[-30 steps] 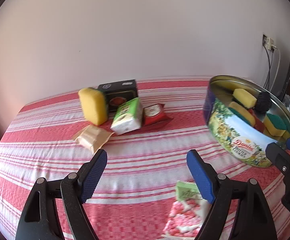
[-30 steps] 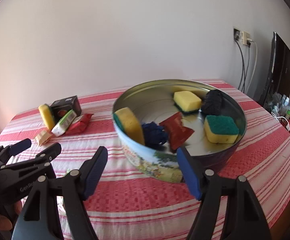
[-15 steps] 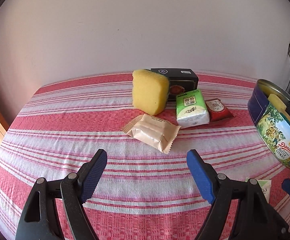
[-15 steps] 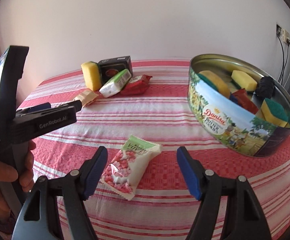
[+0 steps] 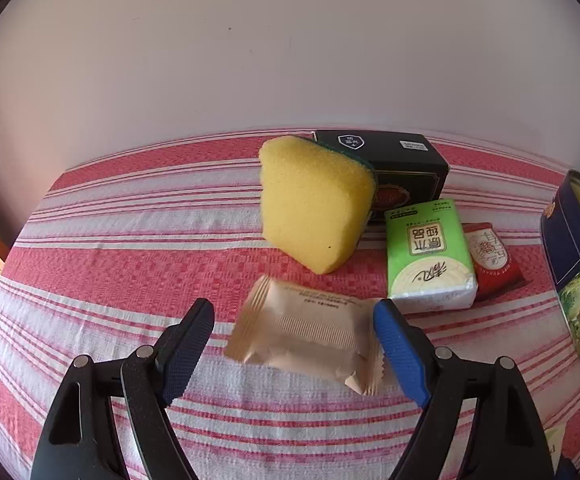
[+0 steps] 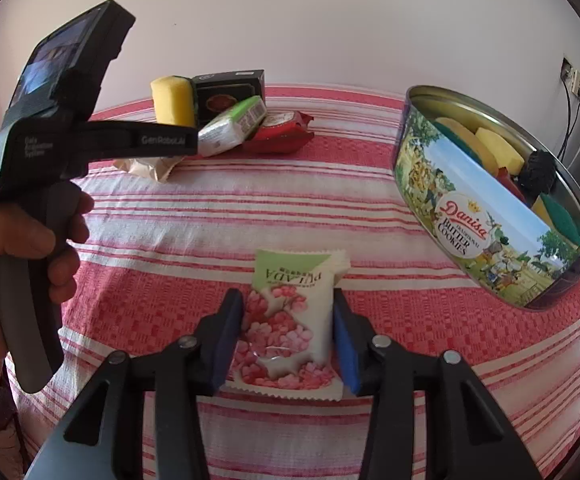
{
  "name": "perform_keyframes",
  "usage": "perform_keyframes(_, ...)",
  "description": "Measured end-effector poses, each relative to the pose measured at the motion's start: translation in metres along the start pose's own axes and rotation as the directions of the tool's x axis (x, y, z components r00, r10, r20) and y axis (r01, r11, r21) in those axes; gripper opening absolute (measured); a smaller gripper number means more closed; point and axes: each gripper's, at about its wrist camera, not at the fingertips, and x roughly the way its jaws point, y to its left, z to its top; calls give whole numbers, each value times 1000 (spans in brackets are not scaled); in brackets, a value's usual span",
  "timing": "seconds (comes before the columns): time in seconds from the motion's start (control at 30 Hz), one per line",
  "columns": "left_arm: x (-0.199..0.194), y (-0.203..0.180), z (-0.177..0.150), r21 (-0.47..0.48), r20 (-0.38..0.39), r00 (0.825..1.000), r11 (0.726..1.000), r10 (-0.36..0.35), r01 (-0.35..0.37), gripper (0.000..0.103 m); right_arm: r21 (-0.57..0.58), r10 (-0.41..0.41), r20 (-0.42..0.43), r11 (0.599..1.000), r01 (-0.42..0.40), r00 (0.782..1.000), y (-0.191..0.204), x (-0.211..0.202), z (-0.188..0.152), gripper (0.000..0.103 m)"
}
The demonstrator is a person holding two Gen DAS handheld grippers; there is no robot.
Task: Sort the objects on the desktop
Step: 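Grasp the beige wrapped packet with left tool while right tool grasps the white-pink candy packet, then carry the beige packet and candy packet over the silver tin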
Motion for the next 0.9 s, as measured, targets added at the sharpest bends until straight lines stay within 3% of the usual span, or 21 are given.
perform_keyframes(0.17,15,0,1,-11,-41,999,999,-31,31,83,-13,6,3,1000,-6,1000,1,-1,-1,40)
perform_keyframes(0.2,13,1,1,-19,-32,998,999,-49,49,80,-10,10,3,1000,-10,1000,1,0,-1,39)
perform_keyframes(0.37,8,15,-2,-50,-7,999,998,-39,38,42,10,33,14,999,-33,999,-1,1,-1,39)
perform_keyframes(0.47,2,28,-6,-79,-1,997,994,-76,76,35,30,52,27,998,-53,998,-4,-2,-2,39)
perform_keyframes(0.67,-18,37,-15,-113,33,991,985,-128,131,31,60,60,71,996,-64,996,-13,-12,-1,39)
perform_keyframes(0.77,-34,27,-23,-82,72,992,990,-106,112,31,74,48,85,996,-54,995,-22,-19,-2,39)
perform_keyframes(0.9,-54,-2,-37,-55,90,982,984,-164,169,31,102,37,101,994,-48,994,-36,-28,-4,39)
